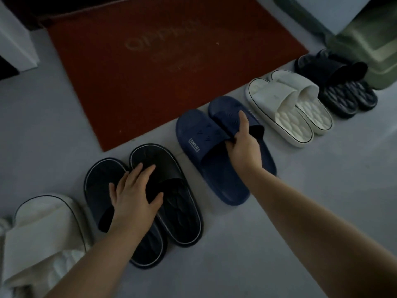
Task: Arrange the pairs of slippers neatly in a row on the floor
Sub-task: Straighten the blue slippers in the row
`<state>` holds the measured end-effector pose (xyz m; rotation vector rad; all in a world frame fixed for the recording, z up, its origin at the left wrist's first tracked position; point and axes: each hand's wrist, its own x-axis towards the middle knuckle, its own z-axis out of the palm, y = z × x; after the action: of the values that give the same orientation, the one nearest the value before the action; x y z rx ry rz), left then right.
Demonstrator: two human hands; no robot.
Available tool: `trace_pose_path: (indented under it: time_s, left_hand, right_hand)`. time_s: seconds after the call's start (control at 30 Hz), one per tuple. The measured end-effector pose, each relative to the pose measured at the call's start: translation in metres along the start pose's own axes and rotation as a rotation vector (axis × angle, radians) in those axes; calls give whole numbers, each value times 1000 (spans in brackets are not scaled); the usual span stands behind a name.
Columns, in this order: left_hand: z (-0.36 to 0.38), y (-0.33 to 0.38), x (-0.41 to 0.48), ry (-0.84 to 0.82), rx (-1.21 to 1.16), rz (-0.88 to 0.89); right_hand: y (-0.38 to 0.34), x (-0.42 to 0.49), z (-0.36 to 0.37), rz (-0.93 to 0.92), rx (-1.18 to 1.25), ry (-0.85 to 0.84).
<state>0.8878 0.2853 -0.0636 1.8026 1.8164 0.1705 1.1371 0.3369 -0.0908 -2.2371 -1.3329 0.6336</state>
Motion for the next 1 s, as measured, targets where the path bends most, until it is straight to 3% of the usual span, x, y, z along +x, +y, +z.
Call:
trace_pose_path:
  time_s: [0.73,1.0]
  left_hand:
    - [-11,3,-2,-10,-69,-19]
    - [-22,-13,-6,-6,-17,-22]
  right_hand:
    - [10,-9,-2,-58,38,-20]
    - [51,-25,-25,-84,52,-10]
